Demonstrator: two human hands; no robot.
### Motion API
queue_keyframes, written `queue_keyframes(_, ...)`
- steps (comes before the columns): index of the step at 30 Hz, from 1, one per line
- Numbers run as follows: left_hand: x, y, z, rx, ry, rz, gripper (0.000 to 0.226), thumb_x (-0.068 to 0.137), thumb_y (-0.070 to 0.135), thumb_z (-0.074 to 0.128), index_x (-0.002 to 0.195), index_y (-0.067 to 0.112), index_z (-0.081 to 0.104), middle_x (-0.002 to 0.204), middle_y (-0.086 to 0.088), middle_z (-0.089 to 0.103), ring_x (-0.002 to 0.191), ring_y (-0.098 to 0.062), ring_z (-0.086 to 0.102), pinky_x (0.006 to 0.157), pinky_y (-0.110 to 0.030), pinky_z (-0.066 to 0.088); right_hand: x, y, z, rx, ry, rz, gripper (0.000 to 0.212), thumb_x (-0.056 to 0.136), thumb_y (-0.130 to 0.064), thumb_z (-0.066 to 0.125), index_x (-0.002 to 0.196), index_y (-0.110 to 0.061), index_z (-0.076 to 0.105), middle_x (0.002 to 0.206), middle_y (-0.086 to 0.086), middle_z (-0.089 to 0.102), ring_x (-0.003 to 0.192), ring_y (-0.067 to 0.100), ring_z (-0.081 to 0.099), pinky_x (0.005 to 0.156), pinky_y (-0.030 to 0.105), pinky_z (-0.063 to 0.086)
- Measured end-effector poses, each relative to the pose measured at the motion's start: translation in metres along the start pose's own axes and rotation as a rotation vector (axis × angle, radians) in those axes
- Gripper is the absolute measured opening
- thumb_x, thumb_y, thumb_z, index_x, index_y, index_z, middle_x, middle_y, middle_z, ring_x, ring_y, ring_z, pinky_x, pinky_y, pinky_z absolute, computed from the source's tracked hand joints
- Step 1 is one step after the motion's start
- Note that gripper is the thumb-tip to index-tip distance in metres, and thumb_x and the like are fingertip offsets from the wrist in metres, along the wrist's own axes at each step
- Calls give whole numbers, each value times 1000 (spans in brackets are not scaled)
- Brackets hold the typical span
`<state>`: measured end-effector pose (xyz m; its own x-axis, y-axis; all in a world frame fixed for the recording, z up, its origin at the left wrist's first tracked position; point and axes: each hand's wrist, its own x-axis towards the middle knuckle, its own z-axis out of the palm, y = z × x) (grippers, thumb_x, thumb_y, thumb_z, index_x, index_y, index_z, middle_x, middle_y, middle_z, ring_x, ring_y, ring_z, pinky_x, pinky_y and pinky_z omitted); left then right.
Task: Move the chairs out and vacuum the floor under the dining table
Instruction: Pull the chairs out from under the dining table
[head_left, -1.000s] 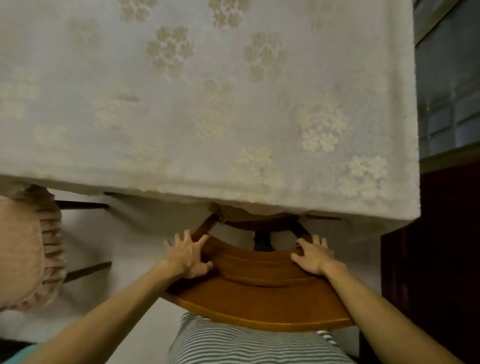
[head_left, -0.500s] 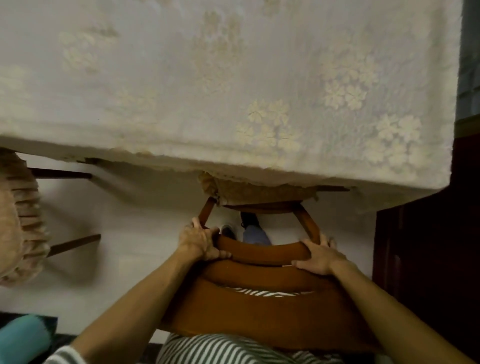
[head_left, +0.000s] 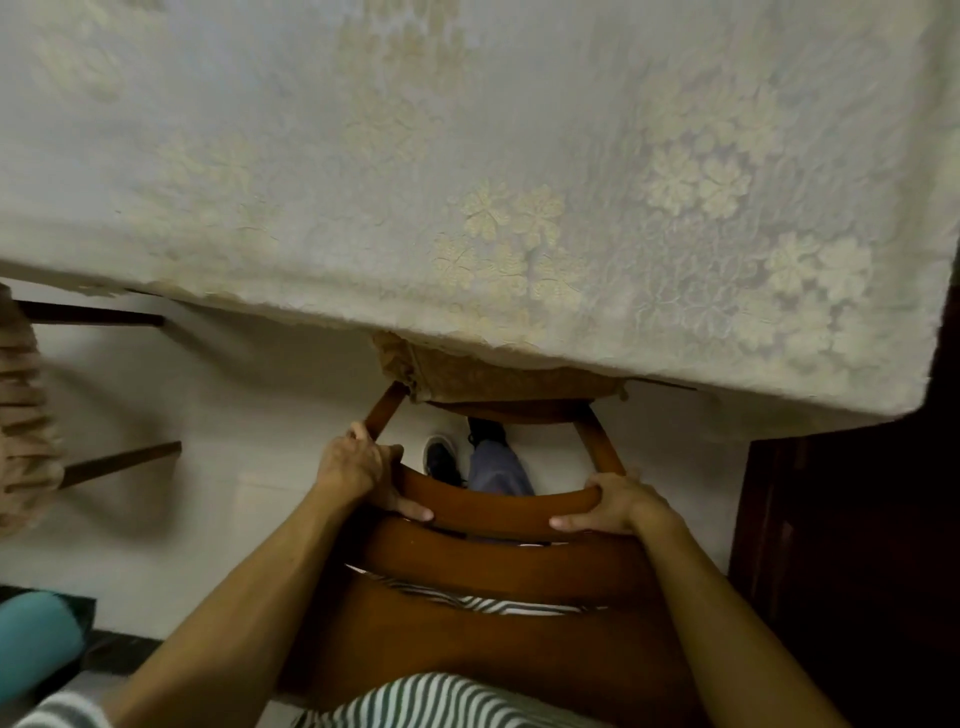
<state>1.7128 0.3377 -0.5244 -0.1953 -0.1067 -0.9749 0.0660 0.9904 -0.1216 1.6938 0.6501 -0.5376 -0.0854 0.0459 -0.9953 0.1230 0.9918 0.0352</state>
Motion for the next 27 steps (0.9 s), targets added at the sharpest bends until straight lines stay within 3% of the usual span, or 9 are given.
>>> queue_keyframes(6,-4,8,-2,-84,-46,-24,117,45,94,60,144,36,35,144,-17,27,125,-32,46,98,-43,45,1,7,-9,39,13,12,116,57,-77,74,151,-22,31,157,12,19,140,32,33,111,46,38)
queue_keyframes(14,-21,27,40,-204,-167,-37,114,49,92,61,145,37,34,144,-15,26,130,-32,39,101,-46,43,-4,20,1,-138,-105,19,129,49,-87,69,154,-24,26,161,9,20,145,31,26,115,48,32)
queue_keyframes(18,-38,47,81,-280,-224,-55,114,51,92,60,146,35,33,144,-15,26,132,-32,38,103,-47,41,-13,29,17,-266,-154,24,125,50,-85,70,152,-26,29,160,6,24,143,30,31,114,49,35)
queue_keyframes(22,-56,74,130,-380,-240,-90,117,49,94,59,147,35,32,145,-15,26,134,-33,36,106,-49,39,-25,41,40,-397,-117,8,110,67,-77,67,154,-23,25,160,6,24,144,29,30,114,45,33)
queue_keyframes(27,-87,127,198,-577,-224,-68,119,49,94,58,149,33,32,147,-16,24,137,-37,35,109,-49,38,-48,71,62,-560,-58,66,116,63,-80,68,155,-31,17,163,9,4,148,34,17,118,50,25)
